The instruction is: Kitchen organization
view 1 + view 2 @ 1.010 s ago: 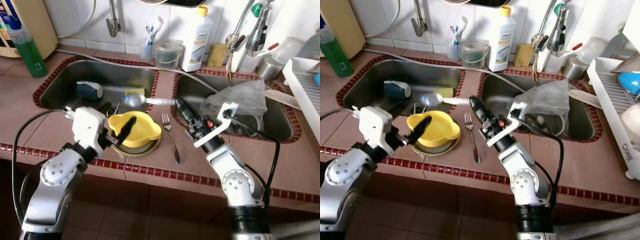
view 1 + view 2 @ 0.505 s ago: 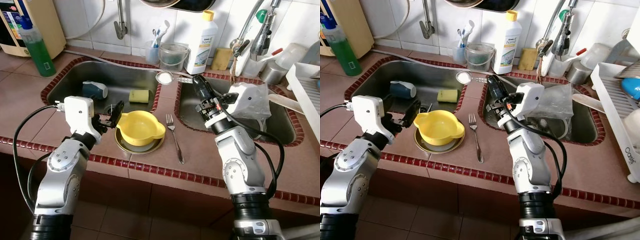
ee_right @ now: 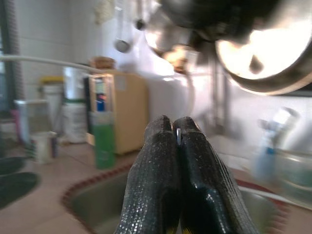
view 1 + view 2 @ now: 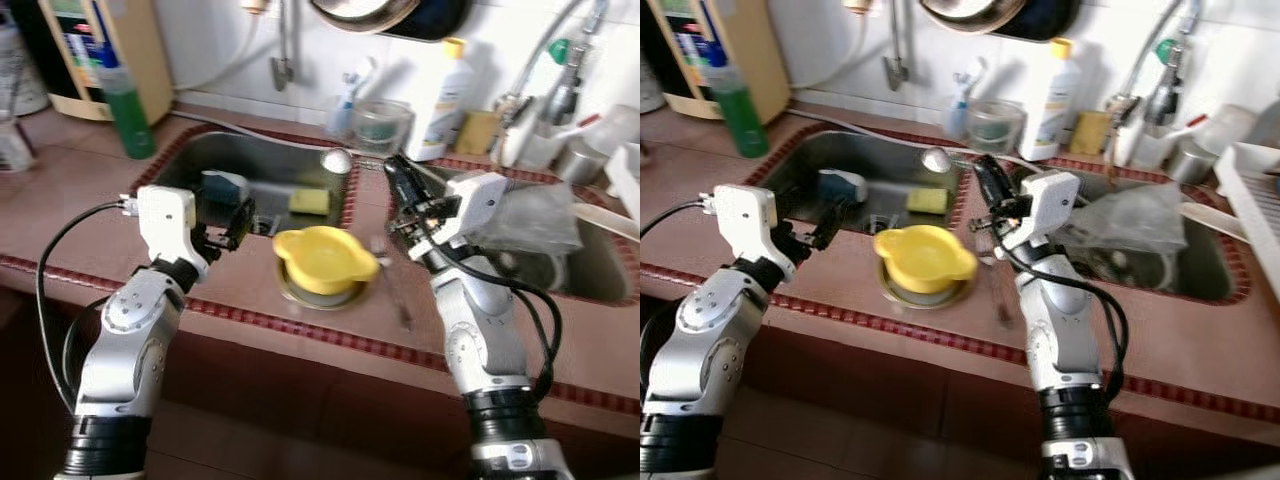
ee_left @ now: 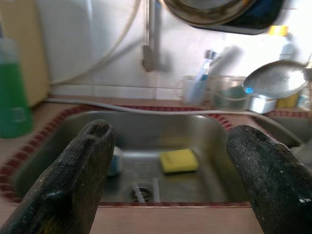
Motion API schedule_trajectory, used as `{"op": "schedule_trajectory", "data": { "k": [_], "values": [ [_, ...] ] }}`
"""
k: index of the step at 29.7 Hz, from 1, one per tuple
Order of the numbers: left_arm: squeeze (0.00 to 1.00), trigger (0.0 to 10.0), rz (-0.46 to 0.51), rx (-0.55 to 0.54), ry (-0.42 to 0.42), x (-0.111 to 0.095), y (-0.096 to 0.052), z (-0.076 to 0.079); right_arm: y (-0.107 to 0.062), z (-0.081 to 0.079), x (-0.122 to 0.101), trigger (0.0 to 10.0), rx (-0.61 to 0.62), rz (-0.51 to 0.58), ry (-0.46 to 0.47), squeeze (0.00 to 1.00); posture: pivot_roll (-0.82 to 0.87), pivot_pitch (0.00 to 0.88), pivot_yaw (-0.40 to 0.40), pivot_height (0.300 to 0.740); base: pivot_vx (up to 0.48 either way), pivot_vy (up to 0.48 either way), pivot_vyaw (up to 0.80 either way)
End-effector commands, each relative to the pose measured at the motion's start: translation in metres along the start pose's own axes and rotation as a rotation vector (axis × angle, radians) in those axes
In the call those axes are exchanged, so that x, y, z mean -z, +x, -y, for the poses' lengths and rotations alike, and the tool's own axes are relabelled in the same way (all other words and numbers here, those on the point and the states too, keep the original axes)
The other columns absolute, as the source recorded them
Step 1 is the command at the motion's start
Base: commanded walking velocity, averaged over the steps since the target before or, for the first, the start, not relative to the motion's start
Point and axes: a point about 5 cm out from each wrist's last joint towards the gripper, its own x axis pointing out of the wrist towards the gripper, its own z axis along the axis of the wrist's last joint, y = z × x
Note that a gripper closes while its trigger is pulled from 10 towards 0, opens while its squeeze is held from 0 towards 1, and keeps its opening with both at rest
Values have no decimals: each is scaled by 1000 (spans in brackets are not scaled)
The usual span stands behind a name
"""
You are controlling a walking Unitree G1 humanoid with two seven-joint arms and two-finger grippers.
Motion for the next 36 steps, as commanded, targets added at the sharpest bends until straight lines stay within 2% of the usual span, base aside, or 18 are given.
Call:
{"op": "schedule_trajectory", "data": {
  "k": [1, 13, 16, 19, 23, 25, 29, 36],
  "values": [
    [0, 10000, 1, 30, 1, 0, 5, 7, -4, 12, -1, 10000, 34, -3, -30, 0, -64, 0, -23, 740, 0, 375, 0],
    [0, 10000, 23, 42, 11, -5, 13, 8, 0, 15, -6, 10000, 39, 21, -54, 0, -70, 0, -18, 740, 0, 370, 0],
    [0, 10000, 36, 50, 44, -5, 13, 11, 1, 15, -6, 10000, 35, 20, -60, 0, -68, 0, -22, 740, 0, 0, 0],
    [0, 10000, 36, 57, 27, -5, 13, 13, 1, 16, -5, 10000, 39, 18, -67, 0, -69, 0, -23, 740, 0, 0, 0],
    [0, 10000, 30, 78, 72, -4, 13, 15, -1, 18, -5, 10000, 47, 17, -73, 0, -72, 0, -22, 740, 0, 0, 0],
    [0, 10000, 25, 85, 50, -2, 13, 15, -2, 18, -5, 10000, 49, 15, -76, 0, -75, 0, -20, 740, 0, 0, 0],
    [0, 10000, 31, 97, 61, -3, 14, 16, -3, 20, -5, 10000, 53, 10, -83, 0, -78, 0, -19, 740, 0, 0, 0],
    [0, 10000, 29, 104, 66, -3, 15, 17, -5, 21, -4, 10000, 57, 9, -88, 0, -81, 0, -17, 740, 333, 0, 0]
  ]
}}
